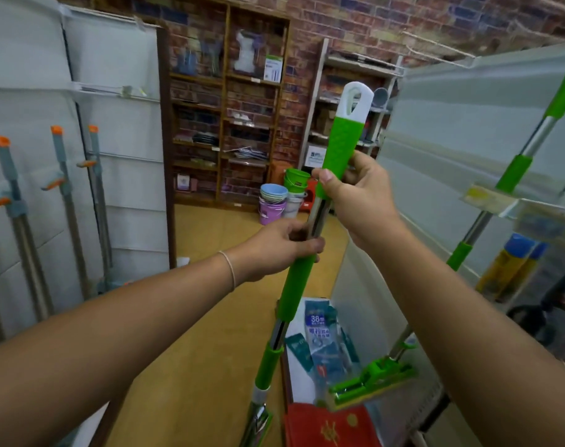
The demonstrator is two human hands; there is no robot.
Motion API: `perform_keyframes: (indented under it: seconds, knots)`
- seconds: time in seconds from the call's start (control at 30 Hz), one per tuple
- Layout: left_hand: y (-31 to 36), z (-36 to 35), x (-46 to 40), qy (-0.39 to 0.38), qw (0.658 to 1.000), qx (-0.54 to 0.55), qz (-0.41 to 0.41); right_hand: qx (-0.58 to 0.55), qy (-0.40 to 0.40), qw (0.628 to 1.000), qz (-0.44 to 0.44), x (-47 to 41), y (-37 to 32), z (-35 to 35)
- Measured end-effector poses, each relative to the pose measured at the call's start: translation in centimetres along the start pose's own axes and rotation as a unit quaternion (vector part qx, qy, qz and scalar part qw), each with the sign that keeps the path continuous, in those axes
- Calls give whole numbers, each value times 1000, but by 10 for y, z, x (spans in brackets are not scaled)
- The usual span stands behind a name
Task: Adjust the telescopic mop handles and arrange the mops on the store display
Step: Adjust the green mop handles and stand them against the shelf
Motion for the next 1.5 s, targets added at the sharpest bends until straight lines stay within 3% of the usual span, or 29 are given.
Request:
perform_keyframes:
  seconds: [0.4, 0.77, 0.97, 1.17, 1.5]
  knots:
    - [3, 1, -153, 28, 993, 103, -59, 29, 30, 999, 27, -111, 69, 27]
    - [10, -20, -293, -112, 980, 131, -97, 181, 149, 972, -1, -194, 118, 77]
    - [34, -32, -349, -231, 954, 144, -127, 263, 245, 933, -20, -224, 124, 98]
    - [68, -57, -386, -289, 936, 133, -153, 312, 337, 887, -47, -236, 125, 125]
    - [127, -107, -402, -380, 893, 119, -210, 425, 386, 816, -69, -240, 81, 179]
Point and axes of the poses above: each hand's wrist, its own x-axis away from the middle knuckle, its own z-axis out of the back of the hand, y = z × x, the point moved 8 cm from there along -x, towards the middle knuckle, and after that the axes turned 7 degrees about z, right-handed, at the moved point
